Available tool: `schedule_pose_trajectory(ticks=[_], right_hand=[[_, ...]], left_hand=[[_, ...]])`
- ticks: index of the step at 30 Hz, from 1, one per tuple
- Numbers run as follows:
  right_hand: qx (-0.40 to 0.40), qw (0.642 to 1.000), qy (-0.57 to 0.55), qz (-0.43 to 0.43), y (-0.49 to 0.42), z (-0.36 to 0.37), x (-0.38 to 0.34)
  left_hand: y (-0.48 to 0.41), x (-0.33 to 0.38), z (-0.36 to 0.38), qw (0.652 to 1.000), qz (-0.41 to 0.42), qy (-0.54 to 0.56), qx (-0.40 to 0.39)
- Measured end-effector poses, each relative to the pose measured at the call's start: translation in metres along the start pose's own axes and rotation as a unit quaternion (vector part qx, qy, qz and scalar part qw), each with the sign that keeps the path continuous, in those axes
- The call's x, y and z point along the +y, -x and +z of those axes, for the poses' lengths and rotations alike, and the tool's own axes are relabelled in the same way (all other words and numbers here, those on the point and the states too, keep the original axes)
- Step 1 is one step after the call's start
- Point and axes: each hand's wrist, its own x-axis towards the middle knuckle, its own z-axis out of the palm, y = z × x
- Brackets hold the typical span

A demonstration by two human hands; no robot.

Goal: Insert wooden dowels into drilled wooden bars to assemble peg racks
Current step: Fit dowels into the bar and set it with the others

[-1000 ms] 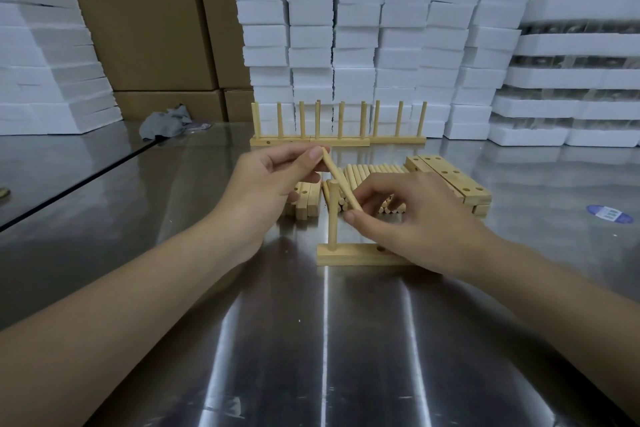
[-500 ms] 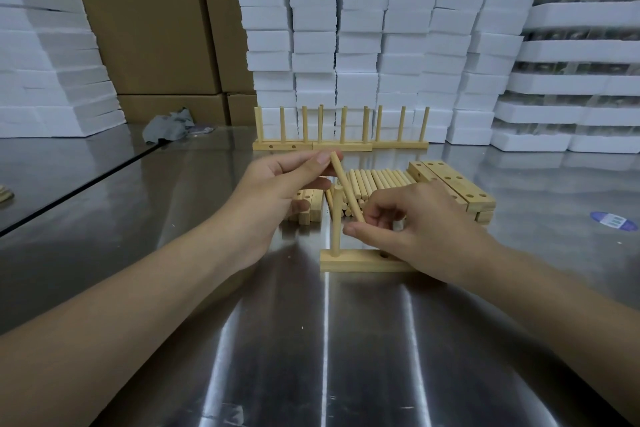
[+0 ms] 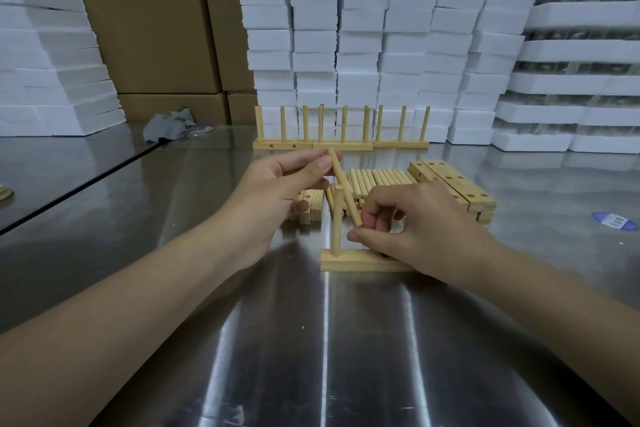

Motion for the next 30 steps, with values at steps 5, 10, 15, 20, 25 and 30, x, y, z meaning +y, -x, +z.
schedule_pose_trajectory(ticks=[5, 10, 15, 20, 25, 30], right_hand=[[0.003, 1.0, 0.001, -0.006, -0.001, -0.001, -0.001], [0.007, 0.999, -0.031, 0.0, 0.001, -0.002, -0.006], [0.041, 0.993, -0.103, 0.027, -0.002, -0.002, -0.011], [0.007, 0.983, -0.178, 0.047, -0.004, -0.007, -0.013], [-0.05, 0.984, -0.155, 0.074, -0.004, -0.027, -0.008], [-0.075, 0.986, -0.114, 0.09, -0.001, -0.036, -0.004]], left_hand=[[-0.001, -0.001, 0.0, 1.0, -0.019, 0.012, 0.016], [-0.001, -0.001, -0.001, 1.0, -0.023, 0.009, 0.015], [0.001, 0.001, 0.003, 1.0, -0.015, 0.006, -0.001], [0.005, 0.004, 0.008, 0.999, -0.01, 0.019, -0.035], [0.008, 0.009, 0.012, 0.998, 0.0, 0.009, -0.064], [0.013, 0.008, 0.013, 0.995, 0.018, -0.039, -0.088]])
